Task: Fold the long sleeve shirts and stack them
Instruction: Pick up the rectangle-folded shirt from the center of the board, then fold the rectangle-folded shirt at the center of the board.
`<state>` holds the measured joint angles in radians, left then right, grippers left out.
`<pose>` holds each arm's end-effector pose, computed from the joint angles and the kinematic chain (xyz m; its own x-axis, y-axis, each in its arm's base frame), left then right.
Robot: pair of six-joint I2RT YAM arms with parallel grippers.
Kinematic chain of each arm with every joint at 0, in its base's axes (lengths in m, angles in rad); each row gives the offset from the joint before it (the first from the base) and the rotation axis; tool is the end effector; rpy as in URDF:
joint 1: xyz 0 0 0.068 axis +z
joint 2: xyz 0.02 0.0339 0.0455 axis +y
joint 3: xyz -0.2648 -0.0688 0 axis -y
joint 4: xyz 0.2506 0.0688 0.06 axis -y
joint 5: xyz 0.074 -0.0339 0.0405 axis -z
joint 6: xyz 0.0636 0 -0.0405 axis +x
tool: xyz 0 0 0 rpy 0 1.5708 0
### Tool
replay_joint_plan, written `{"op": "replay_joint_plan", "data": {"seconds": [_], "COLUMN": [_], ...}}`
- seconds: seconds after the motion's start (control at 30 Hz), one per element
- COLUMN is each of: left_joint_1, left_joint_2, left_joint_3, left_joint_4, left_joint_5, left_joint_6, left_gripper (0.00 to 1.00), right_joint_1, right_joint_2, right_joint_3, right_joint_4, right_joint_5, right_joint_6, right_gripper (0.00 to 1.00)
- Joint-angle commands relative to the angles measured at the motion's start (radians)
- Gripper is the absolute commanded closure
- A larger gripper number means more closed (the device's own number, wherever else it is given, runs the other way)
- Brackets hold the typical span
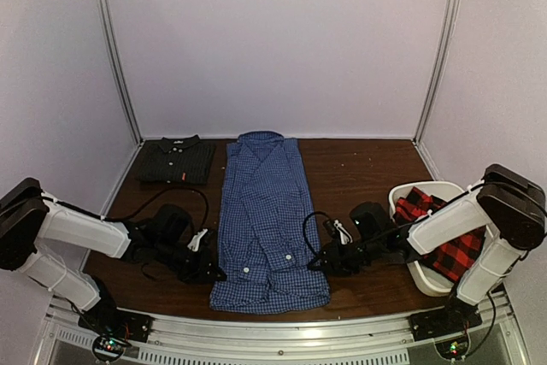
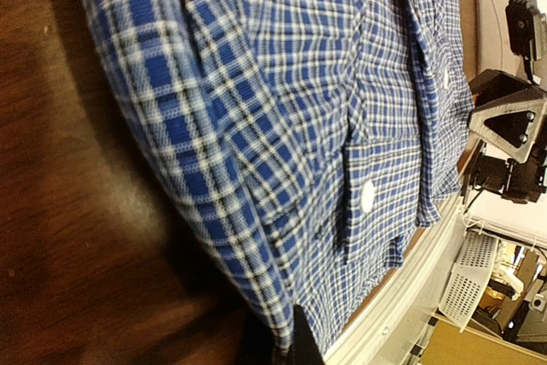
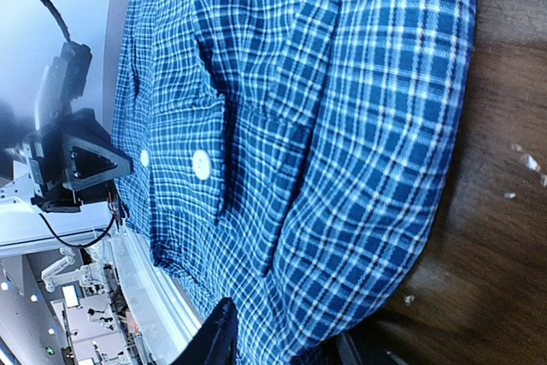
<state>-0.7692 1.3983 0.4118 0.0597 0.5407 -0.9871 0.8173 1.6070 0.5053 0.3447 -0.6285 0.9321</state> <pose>0.1497 -0.1905 0.0957 -0.9995 -0.0281 0.0126 -0.0284 0.6852 -0.7278 0.1695 0.2353 0.0956 -0.9885 -0.1045 -0.1092 -0.1488 0.5462 0.8243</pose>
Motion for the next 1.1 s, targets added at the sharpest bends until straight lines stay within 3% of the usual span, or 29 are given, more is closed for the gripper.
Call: {"op": "replay_joint_plan", "data": {"seconds": [0.0, 0.23, 0.47, 0.6, 1.07], "left_joint_1": [0.004, 0.004, 0.004, 0.004, 0.08], "left_joint_2": [-0.013, -0.023, -0.049, -0.063, -0.131], "left_joint_3": [-0.01, -0.011, 0.007, 0.021, 0.129], "left_joint_4": [0.054, 0.05, 0.042, 0.029, -0.01], "left_joint_5": [0.019, 0.018, 0.009, 0.005, 0.021], "left_joint_6": [-0.006, -0.005, -0.006, -0.005, -0.054], "left_gripper": [1.0, 1.0, 1.0, 1.0, 1.0], "right_joint_1": [-0.008, -0.012, -0.012, -0.012, -0.06], "right_joint_2": [0.043, 0.08, 0.056, 0.038, -0.025], "right_joint_3": [0.018, 0.027, 0.049, 0.066, 0.149], "right_joint_4": [0.079, 0.129, 0.093, 0.064, 0.039], "right_joint_5": [0.01, 0.003, 0.001, 0.006, 0.001], "right_joint_6": [0.044, 0.066, 0.043, 0.032, 0.041], "right_gripper": [0.63, 0.63, 0.9, 0.99, 1.0]}}
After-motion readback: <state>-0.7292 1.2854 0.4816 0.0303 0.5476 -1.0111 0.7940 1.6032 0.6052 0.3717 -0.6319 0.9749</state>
